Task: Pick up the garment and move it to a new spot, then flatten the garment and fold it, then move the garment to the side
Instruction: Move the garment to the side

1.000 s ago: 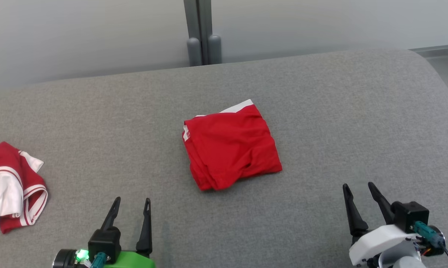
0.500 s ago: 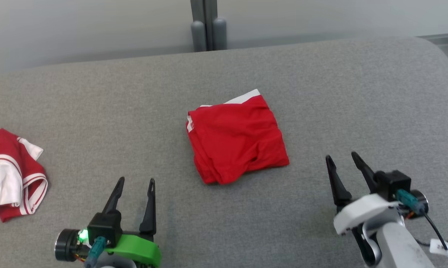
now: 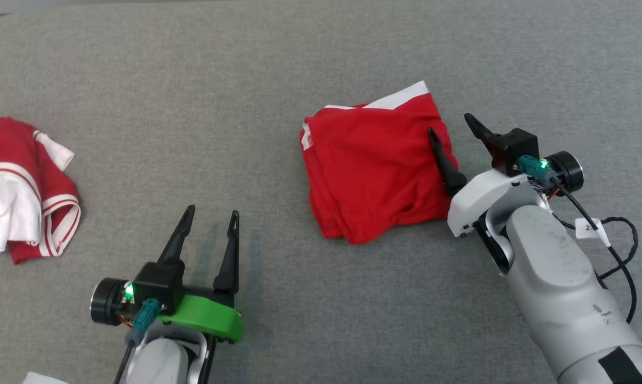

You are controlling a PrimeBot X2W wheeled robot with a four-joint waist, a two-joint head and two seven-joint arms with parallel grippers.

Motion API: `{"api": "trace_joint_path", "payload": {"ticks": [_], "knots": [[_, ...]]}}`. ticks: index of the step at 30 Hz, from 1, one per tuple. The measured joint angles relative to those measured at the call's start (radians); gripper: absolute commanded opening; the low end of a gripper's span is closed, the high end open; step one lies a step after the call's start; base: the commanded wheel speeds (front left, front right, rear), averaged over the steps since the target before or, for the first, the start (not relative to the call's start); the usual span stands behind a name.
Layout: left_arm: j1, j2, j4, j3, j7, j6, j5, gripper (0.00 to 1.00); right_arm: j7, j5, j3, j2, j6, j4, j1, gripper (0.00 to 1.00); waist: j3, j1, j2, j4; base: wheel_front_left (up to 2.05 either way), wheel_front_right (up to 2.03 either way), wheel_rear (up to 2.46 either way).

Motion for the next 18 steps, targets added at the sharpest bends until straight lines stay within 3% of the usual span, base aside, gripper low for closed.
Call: {"api": "trace_joint_path", "payload": {"ticks": [4, 5, 6, 7, 12, 18], "knots": [[-0.015, 0.0, 0.001, -0.011, 0.0, -0.003, -0.005, 1.0, 0.0, 0.021, -0.002, 0.0, 0.0, 0.139, -0.053, 0.97, 0.035, 0.0, 0.0, 0.04, 0.0, 0.0, 0.0], [-0.019, 0.0, 0.0, -0.011, 0.0, -0.003, -0.006, 1.0, 0.0, 0.041, -0.005, 0.001, 0.0, 0.156, -0.06, 0.41, 0.043, 0.0, 0.0, 0.049, 0.0, 0.0, 0.0], [-0.02, 0.0, 0.0, -0.01, 0.0, -0.003, -0.006, 1.0, -0.001, 0.053, -0.007, 0.0, 0.0, 0.164, -0.066, 0.32, 0.051, 0.0, 0.0, 0.056, 0.0, 0.0, 0.0], [-0.021, 0.0, -0.001, -0.008, 0.0, -0.004, -0.006, 1.0, -0.001, 0.058, -0.009, 0.0, 0.0, 0.164, -0.07, 0.0, 0.057, 0.0, 0.0, 0.061, 0.0, 0.0, 0.0], [-0.02, 0.0, -0.005, 0.013, 0.0, -0.007, 0.007, 1.0, -0.002, 0.089, -0.048, 0.004, 0.0, 0.107, -0.05, 0.0, 0.073, 0.0, 0.0, 0.059, 0.0, 0.0, 0.0], [-0.009, 0.0, -0.023, 0.012, 0.0, -0.009, 0.035, 1.0, -0.001, 0.128, -0.079, 0.002, 0.0, 0.01, 0.034, 0.0, 0.067, 0.0, 0.0, 0.006, 0.0, 0.0, 0.0]]}}
